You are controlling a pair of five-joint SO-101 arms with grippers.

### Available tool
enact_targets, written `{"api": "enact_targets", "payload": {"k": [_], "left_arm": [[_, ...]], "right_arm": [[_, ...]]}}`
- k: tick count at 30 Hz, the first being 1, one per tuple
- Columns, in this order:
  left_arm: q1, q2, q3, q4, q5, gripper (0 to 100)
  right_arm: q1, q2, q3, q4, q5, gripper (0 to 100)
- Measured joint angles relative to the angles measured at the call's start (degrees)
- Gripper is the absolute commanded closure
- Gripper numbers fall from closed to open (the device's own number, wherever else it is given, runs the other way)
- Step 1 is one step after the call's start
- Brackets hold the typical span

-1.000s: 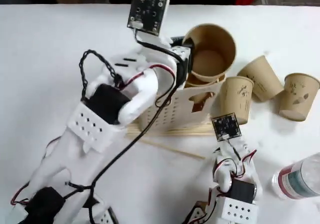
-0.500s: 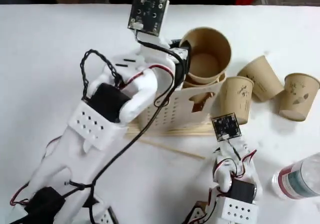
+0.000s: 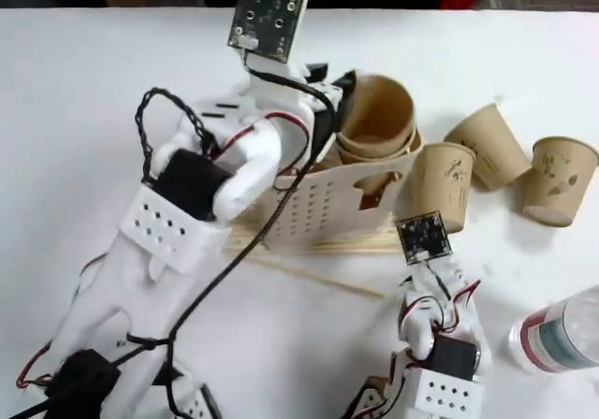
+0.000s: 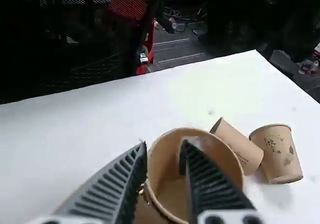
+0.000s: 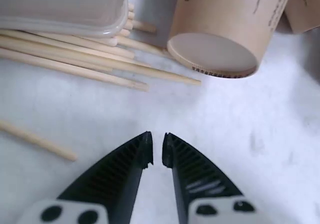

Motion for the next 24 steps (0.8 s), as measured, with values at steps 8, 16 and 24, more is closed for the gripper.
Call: {"api": "enact_targets", "payload": {"k": [8, 16, 24], "left_arm": [[-5.6, 0.0, -3.9, 9.7, -3.2, 87], [-17.2, 0.0, -20.0, 33.9, -7.6, 87], [-27.0, -0.6, -22.6, 47.4, -16.9, 87]], "right_arm": [[0.0, 0.0, 0.0, 0.0, 0.0, 95.3], [0.0, 0.0, 0.0, 0.0, 0.0, 95.3], [0.0, 0.0, 0.0, 0.0, 0.0, 95.3]]}}
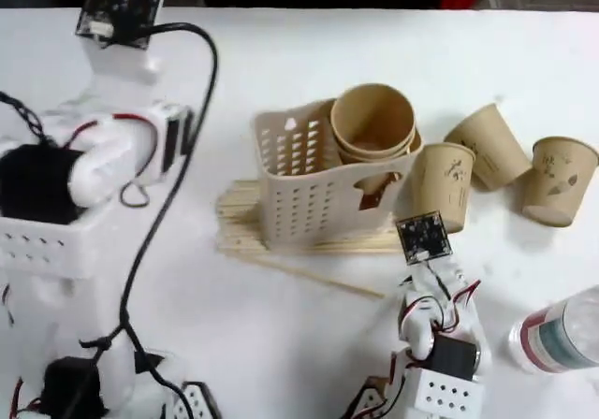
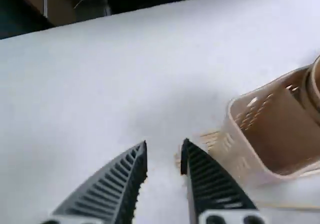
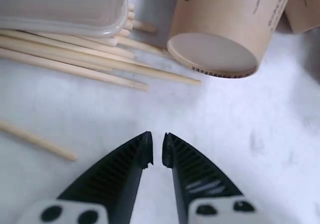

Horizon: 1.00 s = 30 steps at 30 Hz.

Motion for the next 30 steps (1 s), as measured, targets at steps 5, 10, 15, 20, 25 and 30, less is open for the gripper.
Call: {"api": "enact_targets", "payload": {"k": [5, 10, 15, 20, 25, 30], "left_arm": [[-4.7, -1.2, 9.8, -0.4, -1.2, 87], [-7.4, -14.2, 29.0, -11.3, -1.5, 87], [-7.6, -32.2, 57.9, -28.7, -1.6, 87], [-7.6, -44.9, 84.7, -45.1, -3.8, 87], [-7.6, -49.1, 100.6, -57.1, -4.7, 87], [-7.6, -49.6, 107.6, -64.5, -4.7, 87]], "right_arm": [[0.0, 0.0, 0.0, 0.0, 0.0, 95.3], [0.0, 0.0, 0.0, 0.0, 0.0, 95.3], [0.0, 0.0, 0.0, 0.0, 0.0, 95.3], [0.0, 0.0, 0.0, 0.0, 0.0, 95.3], [0.0, 0.0, 0.0, 0.0, 0.0, 95.3], [0.0, 0.0, 0.0, 0.0, 0.0, 95.3]]}}
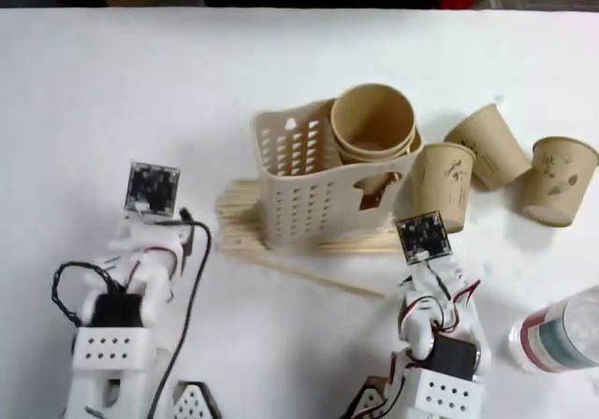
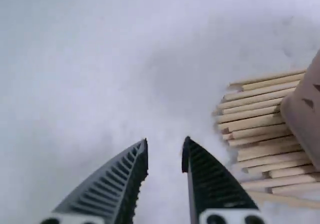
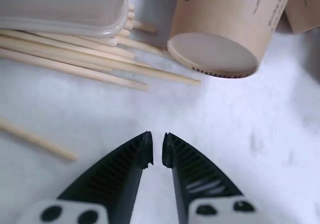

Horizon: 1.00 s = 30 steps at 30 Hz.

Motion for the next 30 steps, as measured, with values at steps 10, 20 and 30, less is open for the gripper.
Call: {"api": "enact_targets", "payload": {"k": [10, 20, 30], "left_arm": [[0.0, 0.0, 2.5, -4.0, 0.0, 87], [0.7, -0.2, 5.7, -9.4, 0.0, 87], [0.7, -0.4, 6.2, -10.9, 0.0, 87]], "right_arm": [[-1.0, 0.0, 0.0, 0.0, 0.0, 95.3], [-1.0, 0.0, 0.0, -0.1, 0.0, 95.1], [-0.1, -0.1, -15.1, -1.8, 6.4, 95.0]]}}
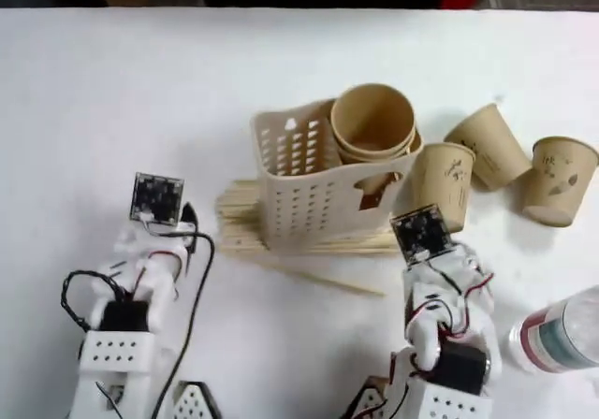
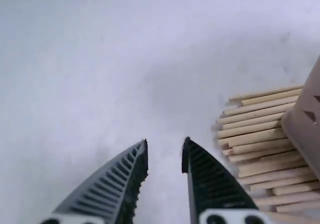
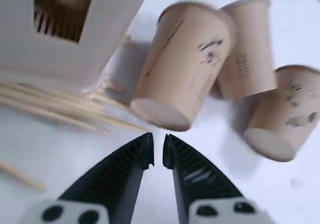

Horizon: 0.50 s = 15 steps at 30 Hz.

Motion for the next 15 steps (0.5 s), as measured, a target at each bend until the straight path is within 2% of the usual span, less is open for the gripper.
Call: {"api": "enact_targets", "payload": {"k": [5, 11, 15], "left_arm": [[0.0, 0.0, 0.0, 0.0, 0.0, 87], [0.0, 0.0, 0.0, 0.0, 0.0, 87], [0.0, 0.0, 0.0, 0.0, 0.0, 87]], "right_arm": [[0.4, 8.4, -11.0, -0.4, -2.1, 95.0], [0.4, 33.8, -27.8, -3.2, -10.1, 94.4], [0.4, 53.3, -43.4, -0.9, -14.0, 83.9]]}}
